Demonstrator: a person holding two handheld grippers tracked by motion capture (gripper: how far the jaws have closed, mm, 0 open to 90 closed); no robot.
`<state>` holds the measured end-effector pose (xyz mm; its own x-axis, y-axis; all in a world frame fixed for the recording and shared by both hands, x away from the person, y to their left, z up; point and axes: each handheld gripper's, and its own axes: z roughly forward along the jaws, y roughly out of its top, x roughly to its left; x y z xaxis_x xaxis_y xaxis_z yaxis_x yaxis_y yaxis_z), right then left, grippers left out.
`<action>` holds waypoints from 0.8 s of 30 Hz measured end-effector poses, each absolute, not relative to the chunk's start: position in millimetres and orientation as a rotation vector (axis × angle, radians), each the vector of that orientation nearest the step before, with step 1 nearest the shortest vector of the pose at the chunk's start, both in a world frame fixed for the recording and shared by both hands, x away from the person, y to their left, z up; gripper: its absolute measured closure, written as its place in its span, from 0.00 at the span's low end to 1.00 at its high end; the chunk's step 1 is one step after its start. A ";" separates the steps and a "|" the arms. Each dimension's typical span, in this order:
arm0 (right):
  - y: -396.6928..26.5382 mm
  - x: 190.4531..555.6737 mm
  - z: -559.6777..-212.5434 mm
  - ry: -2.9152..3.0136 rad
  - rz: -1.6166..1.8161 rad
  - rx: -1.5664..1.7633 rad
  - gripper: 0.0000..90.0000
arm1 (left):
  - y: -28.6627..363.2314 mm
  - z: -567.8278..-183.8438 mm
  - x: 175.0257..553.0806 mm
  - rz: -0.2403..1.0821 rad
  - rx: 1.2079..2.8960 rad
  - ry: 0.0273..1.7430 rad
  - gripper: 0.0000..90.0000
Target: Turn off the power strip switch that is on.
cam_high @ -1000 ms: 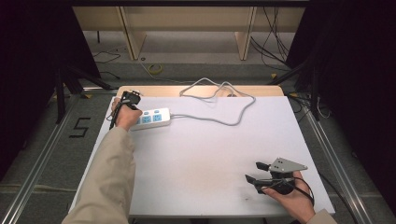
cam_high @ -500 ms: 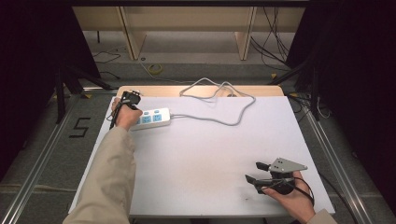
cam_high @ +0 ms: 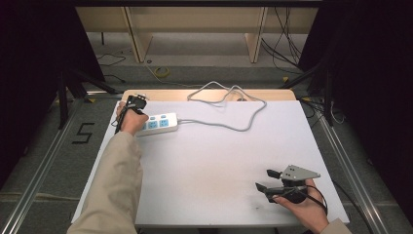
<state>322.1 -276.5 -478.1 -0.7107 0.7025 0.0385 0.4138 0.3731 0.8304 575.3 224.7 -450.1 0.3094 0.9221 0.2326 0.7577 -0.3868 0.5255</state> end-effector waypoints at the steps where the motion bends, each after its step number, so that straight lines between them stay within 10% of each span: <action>1: -276.4 322.0 -478.1 2.317 1.261 0.979 0.37 | 225.0 -450.0 575.3 0.722 2.260 1.515 1.00; 24: -276.5 321.7 -477.9 2.319 1.259 0.975 0.37 | 223.5 -451.7 573.6 0.738 2.263 1.511 1.00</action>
<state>321.7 -276.5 -477.9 -0.7127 0.7005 0.0361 0.4119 0.3763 0.8299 573.6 223.5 -451.7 0.3065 0.9211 0.2400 0.7554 -0.3888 0.5274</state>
